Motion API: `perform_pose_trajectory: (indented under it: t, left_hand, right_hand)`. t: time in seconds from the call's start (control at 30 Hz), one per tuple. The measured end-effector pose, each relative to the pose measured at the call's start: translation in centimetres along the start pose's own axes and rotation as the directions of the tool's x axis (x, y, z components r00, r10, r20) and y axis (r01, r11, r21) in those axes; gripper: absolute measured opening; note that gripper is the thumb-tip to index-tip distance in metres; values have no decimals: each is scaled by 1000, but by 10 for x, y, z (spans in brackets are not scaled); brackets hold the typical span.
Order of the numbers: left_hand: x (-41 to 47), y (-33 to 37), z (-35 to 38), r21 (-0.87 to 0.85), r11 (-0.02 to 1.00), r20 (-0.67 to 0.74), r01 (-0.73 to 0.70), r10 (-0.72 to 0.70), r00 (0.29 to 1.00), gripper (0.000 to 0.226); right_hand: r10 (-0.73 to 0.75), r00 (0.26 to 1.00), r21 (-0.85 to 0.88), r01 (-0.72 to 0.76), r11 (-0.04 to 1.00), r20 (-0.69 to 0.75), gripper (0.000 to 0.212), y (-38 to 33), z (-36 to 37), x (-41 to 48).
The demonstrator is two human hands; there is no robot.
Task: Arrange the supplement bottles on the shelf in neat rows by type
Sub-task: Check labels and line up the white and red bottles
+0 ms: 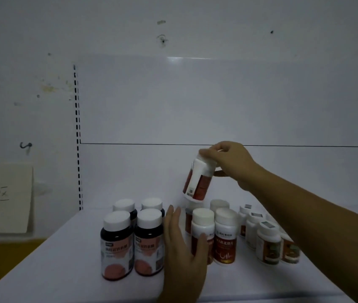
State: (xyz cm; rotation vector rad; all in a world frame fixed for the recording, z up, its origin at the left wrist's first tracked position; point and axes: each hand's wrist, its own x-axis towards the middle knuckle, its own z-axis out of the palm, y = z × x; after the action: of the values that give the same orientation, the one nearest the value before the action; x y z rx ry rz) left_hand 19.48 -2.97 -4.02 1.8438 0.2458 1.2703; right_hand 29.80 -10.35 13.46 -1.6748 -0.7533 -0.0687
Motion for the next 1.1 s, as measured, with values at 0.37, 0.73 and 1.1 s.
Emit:
perform_pose_trajectory:
  t: [0.37,0.73,1.1]
  left_hand:
    - [-3,63,-40,-754,-5,623,656,-321,714,65]
    - [-104,77,46,-408,-126,899,904,-226,374,74]
    - [-251,105,152,81,-49,983,996,-163,-88,47]
  right_hand:
    - [-74,966,223,18,975,246,40,-2,-17,-63]
    - [214,957,152,-245,957,193,34,57,-137,-170]
    - [513,789,177,-482,858,-339,8,133,-274,-355]
